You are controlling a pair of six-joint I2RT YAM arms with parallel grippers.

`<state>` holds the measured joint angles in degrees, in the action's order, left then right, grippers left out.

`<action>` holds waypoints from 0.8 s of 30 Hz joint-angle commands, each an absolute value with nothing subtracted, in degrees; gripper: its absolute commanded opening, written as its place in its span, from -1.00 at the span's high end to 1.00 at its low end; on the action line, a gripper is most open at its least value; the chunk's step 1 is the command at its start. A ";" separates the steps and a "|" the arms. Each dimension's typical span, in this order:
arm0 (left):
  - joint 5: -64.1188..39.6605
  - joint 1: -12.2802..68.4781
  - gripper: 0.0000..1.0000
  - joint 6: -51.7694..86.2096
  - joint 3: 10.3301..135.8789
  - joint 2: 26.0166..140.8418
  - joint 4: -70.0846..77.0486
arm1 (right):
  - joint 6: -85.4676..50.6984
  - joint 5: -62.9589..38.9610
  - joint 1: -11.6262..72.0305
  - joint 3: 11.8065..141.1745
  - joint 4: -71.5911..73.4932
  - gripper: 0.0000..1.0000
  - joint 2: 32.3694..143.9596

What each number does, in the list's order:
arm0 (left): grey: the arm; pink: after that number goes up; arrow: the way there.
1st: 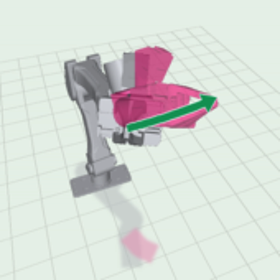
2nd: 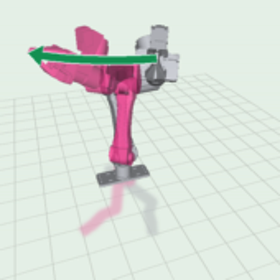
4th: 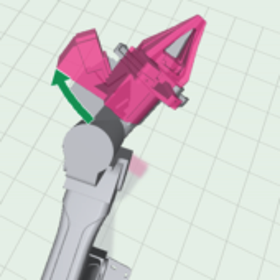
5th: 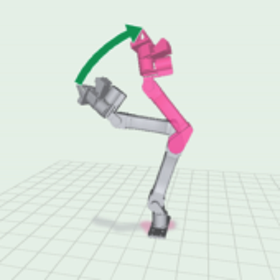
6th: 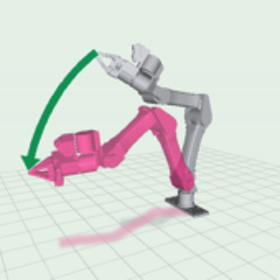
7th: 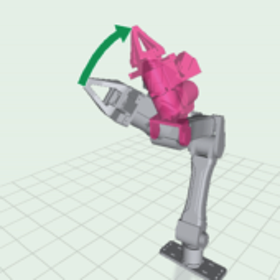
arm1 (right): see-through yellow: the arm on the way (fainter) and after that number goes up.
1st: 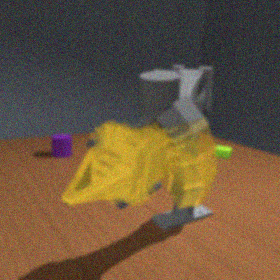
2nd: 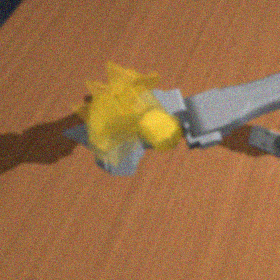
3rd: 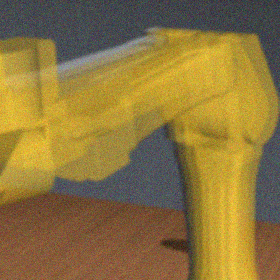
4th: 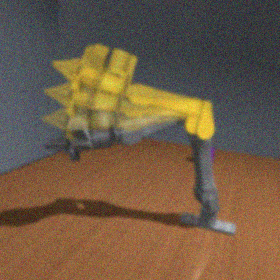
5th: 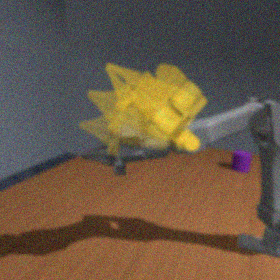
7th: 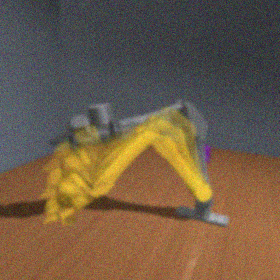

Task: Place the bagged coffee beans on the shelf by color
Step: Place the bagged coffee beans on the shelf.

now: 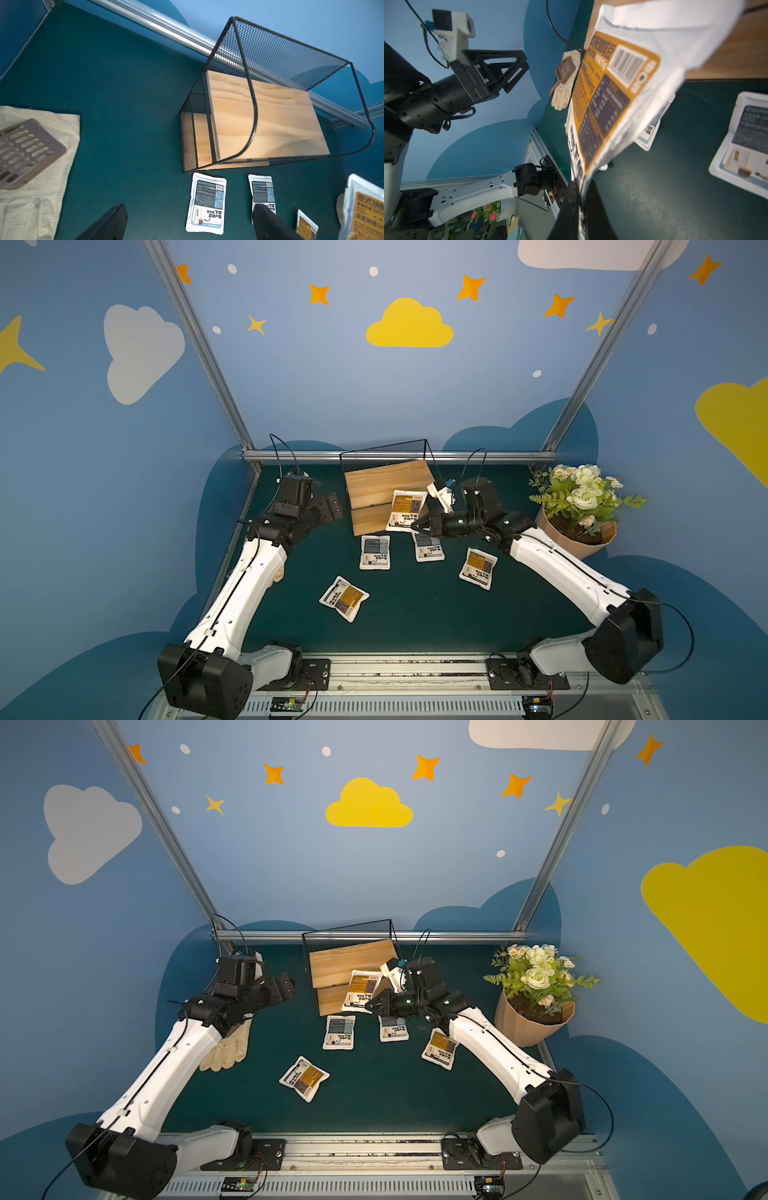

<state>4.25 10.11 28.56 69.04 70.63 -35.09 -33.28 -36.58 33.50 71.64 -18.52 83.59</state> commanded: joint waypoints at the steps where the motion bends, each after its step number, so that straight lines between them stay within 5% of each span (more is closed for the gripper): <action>1: 0.72 8.35 -1.00 28.24 70.79 72.18 -35.36 | -29.81 -40.30 32.72 79.45 -20.11 1.00 89.37; 14: -1.44 7.12 -1.00 28.02 69.68 73.04 -34.56 | -30.24 -46.80 32.35 110.24 -28.75 1.00 115.32; 24: -2.20 7.12 -1.00 27.82 68.73 73.89 -33.58 | -32.17 -47.96 33.21 120.48 -30.17 1.00 124.72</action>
<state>-1.37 7.40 28.51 69.56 73.43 -34.46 -31.59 -46.22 32.53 117.60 -28.82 123.17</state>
